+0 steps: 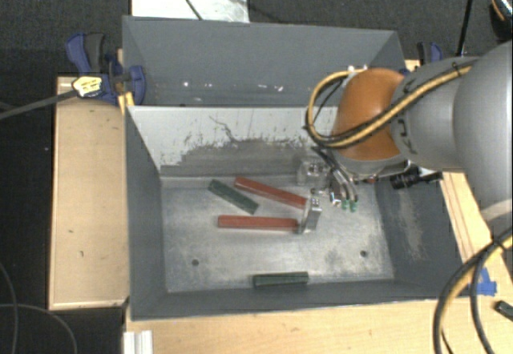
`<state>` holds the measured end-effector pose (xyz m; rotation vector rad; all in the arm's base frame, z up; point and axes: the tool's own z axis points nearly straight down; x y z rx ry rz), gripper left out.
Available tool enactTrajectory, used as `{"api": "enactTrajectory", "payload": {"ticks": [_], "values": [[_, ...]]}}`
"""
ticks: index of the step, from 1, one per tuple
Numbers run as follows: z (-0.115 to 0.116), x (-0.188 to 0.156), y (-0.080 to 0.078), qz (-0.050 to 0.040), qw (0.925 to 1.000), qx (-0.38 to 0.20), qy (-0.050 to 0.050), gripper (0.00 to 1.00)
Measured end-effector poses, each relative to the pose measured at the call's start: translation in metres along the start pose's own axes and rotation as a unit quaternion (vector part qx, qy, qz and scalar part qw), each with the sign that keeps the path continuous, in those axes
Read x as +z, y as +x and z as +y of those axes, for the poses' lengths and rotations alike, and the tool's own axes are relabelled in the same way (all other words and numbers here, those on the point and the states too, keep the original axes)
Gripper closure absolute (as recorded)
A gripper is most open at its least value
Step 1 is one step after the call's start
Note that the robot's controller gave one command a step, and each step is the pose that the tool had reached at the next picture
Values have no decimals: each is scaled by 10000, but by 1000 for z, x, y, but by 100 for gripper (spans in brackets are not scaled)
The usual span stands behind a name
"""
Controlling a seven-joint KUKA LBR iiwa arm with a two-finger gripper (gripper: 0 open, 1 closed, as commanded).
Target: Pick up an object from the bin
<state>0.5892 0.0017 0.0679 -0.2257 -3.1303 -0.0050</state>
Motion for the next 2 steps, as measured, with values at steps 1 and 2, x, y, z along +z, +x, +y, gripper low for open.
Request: {"api": "enactTrajectory", "payload": {"ticks": [1,2], "values": [[-4,-3,-1,-19,10000,5,13,100],[11,-153,25,-67,9997,-255,7,100]]}}
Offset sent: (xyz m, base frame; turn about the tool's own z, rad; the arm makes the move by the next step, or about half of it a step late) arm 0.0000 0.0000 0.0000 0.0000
